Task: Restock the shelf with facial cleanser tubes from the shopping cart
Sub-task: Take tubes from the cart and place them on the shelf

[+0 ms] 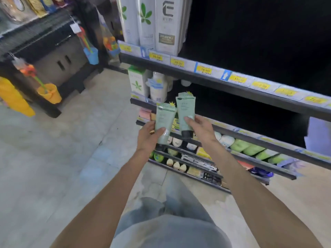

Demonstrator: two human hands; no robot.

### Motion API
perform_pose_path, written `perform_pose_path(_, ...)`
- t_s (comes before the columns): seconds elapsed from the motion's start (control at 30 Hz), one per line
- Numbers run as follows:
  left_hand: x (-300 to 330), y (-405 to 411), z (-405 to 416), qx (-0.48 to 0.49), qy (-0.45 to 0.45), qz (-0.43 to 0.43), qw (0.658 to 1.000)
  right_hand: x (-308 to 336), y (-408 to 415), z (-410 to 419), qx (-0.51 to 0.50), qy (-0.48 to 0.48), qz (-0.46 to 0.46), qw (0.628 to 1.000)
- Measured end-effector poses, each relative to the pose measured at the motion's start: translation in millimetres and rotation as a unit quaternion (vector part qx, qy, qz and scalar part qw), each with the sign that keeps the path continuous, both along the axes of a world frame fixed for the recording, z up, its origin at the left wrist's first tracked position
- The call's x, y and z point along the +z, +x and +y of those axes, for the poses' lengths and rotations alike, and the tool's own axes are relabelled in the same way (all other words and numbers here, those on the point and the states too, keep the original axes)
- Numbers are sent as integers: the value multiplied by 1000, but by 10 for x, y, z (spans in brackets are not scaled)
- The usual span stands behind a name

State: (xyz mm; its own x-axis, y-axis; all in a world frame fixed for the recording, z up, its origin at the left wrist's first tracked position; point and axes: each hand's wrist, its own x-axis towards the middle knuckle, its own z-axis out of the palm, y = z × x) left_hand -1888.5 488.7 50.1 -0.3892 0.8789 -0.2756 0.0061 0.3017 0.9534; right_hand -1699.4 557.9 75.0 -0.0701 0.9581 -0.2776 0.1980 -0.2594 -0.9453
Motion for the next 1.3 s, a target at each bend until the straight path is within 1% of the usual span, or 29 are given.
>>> perform_pose_path(0.13, -58, -46, 38, -9, -2, -13, 1000, 54, -104, 312, -27, 25, -11, 999)
perform_pose_path(0.33, -130, -146, 174, -19, 25, -28, 999, 84, -267, 771, -75, 89, -25, 993)
perform_pose_path(0.5, -149, -228, 317, -22, 51, -16, 998, 10, -439, 1048, -109, 127, -36, 985)
perform_pose_path(0.77, -197, -350, 418, -18, 60, -16, 998, -192, -544, 1200, -84, 150, -134, 976)
perform_pose_path(0.9, -259, -372, 419, -18, 57, -16, 998, -270, -545, 1238, -101, 175, -177, 963)
perform_pose_path(1.1, -304, -347, 443, -20, 57, -20, 998, -369, -582, 1296, -133, 186, -162, 960)
perform_pose_path(1.3, -293, -325, 471, -22, 66, -10, 998, -371, -662, 1477, -147, 183, -172, 957)
